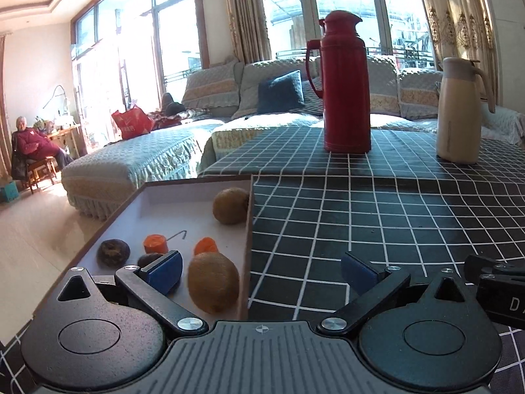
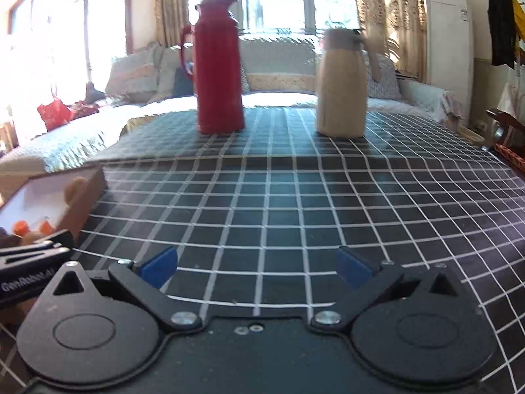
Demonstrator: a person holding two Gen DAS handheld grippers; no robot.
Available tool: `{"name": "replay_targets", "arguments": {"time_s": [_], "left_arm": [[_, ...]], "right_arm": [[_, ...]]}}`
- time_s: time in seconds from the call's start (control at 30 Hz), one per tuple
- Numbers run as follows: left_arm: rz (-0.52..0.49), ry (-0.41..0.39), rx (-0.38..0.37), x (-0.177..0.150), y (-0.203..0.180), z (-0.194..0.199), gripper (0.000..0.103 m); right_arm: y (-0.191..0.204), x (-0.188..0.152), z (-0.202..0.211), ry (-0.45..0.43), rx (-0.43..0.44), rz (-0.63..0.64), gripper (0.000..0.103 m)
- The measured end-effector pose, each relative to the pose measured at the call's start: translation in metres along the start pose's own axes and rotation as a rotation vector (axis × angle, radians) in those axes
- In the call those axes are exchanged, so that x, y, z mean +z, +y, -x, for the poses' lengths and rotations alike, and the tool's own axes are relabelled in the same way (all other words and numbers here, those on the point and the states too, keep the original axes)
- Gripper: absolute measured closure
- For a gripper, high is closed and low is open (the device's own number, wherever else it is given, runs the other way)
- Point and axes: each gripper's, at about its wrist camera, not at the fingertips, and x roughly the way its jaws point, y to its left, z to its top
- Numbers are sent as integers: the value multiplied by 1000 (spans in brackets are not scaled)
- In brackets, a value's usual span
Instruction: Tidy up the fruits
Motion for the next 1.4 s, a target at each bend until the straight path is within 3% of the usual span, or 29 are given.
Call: {"name": "replay_targets", "arguments": {"time_s": [0.1,0.2,0.33,0.43,0.77,1.4], "left_arm": [[33,-12,77,7,42,20,1],[56,56,110,6,81,24,0],[91,86,150,-9,122,33,0],[102,111,145,-22,135,34,0],[105,125,108,-42,135,27,0],[111,124,111,-39,140,28,0]], "right_arm": [[42,11,22,-35,100,75,1],[77,10,39,-17,185,115,1],[108,0,48,21,219,155,1],[110,-7,51,52,233,127,1],[113,-14,49,15,174,134,1],[125,-23,42,43,186,112,0]]}}
